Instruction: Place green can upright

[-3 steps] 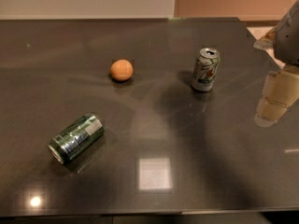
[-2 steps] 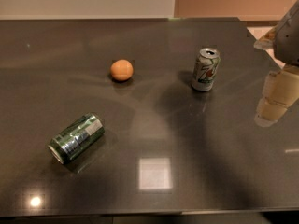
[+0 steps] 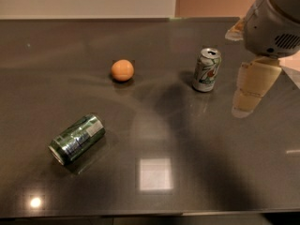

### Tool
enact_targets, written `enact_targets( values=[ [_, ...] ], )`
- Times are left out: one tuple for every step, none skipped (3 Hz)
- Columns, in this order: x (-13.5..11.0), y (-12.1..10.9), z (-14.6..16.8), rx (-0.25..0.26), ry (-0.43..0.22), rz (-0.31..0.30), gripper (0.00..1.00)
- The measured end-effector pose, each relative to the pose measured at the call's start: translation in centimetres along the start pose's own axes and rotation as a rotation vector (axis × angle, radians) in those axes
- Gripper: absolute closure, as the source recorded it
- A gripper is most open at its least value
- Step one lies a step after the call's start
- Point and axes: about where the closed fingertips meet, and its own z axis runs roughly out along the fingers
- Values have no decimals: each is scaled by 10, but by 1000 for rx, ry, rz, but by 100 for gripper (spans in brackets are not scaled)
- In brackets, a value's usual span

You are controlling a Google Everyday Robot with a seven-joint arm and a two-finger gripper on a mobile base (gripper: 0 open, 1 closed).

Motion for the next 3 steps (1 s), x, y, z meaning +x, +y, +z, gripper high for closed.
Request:
enact_targets(
  values=[
    [-40,-6,2,-4,-31,-113,0],
    [-72,-4,4,-12,-59,-207,0],
    [-96,1,7,-21,-85,-283,0]
  ],
)
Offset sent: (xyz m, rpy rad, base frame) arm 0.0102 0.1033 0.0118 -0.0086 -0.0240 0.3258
